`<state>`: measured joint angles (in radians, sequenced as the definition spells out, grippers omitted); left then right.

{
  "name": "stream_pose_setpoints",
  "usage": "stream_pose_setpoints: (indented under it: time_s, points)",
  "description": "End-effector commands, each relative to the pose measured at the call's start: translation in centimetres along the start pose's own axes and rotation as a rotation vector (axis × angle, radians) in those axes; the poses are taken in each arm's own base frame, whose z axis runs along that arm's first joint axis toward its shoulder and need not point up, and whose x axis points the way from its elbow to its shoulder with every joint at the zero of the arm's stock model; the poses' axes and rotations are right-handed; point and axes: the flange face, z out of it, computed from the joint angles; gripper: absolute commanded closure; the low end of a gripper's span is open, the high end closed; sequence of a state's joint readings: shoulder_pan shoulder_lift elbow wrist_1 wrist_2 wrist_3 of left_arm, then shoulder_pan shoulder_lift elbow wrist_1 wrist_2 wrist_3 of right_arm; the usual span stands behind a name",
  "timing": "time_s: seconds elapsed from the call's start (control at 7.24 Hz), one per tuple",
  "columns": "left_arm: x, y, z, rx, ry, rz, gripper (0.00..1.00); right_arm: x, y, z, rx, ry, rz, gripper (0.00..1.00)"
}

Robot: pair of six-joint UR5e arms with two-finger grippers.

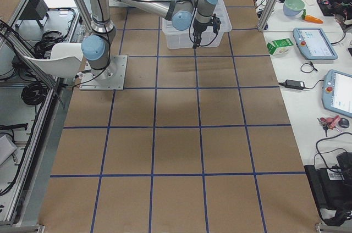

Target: Place red block in blue tray from box

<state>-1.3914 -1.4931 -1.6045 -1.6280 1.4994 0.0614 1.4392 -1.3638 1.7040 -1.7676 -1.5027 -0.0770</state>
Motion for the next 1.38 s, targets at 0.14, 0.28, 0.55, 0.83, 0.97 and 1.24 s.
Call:
stream_pose_setpoints:
  time_s: [0.14, 0.28, 0.55, 0.83, 0.97, 1.24]
  points:
    - [0.0, 0.0, 0.1, -0.002, -0.001, 0.000, 0.00, -0.2, -0.1, -2.4, 0.046, 0.018, -0.010, 0.00]
    - [0.0, 0.0, 0.1, -0.002, -0.001, 0.000, 0.00, -0.4, 0.7, -6.0, 0.092, 0.025, -0.011, 0.00]
    - [0.0, 0.0, 0.1, -0.002, -0.001, 0.000, 0.00, -0.9, 4.7, -11.0, 0.075, 0.038, 0.001, 0.00]
    - [0.0, 0.0, 0.1, -0.002, -0.001, 0.000, 0.00, -4.2, 8.8, -13.7, 0.113, 0.050, 0.029, 0.00]
    - [0.1, 0.0, 0.1, -0.002, -0.001, 0.003, 0.00, -5.1, 9.7, -13.6, 0.115, 0.077, 0.009, 0.00]
    - [0.0, 0.0, 0.1, -0.002, -0.001, 0.000, 0.00, -7.3, 10.6, -13.6, 0.119, 0.065, -0.038, 0.00]
